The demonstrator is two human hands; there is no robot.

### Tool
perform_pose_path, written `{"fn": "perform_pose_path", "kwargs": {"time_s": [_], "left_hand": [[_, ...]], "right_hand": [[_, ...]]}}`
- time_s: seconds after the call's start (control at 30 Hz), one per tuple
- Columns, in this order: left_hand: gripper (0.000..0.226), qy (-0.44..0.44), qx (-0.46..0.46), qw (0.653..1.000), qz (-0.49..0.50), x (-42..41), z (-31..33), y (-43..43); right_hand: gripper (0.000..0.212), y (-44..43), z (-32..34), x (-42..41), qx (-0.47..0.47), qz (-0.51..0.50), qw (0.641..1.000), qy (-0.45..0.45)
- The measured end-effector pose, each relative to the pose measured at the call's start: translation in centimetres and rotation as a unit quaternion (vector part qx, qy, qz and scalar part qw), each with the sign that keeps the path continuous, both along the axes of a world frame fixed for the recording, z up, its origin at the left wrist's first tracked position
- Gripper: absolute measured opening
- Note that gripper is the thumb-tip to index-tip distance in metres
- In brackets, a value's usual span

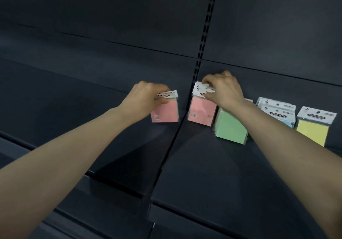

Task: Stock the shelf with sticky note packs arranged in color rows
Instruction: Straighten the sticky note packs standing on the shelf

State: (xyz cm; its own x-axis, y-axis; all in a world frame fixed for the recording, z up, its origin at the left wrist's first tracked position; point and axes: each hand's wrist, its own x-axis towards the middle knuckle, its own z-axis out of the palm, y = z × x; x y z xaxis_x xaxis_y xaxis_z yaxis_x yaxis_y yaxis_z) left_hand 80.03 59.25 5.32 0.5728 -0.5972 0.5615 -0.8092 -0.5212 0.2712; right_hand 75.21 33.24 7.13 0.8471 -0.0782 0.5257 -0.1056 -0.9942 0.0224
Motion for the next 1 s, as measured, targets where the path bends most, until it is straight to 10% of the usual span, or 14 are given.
{"fn": "perform_pose_path", "kwargs": {"time_s": [0.3,0.6,1.0], "left_hand": [[0.01,-0.035,-0.016,0.999,-0.033,0.0,0.5,-0.7],[0.014,-0.005,-0.016,0.999,-0.051,-1.7,2.3,-3.4],[0.026,-0.062,-0.04,0.996,-0.059,0.4,1.7,-2.5]], "right_hand": [[0.035,0.3,1.0,-2.4,0.035,0.036,0.998,-0.04],[0.027,3.7,1.5,-6.8,0.248,0.114,0.954,0.123],[0.011,2.6,1.6,-7.8,0.205,-0.003,0.977,0.052]]}}
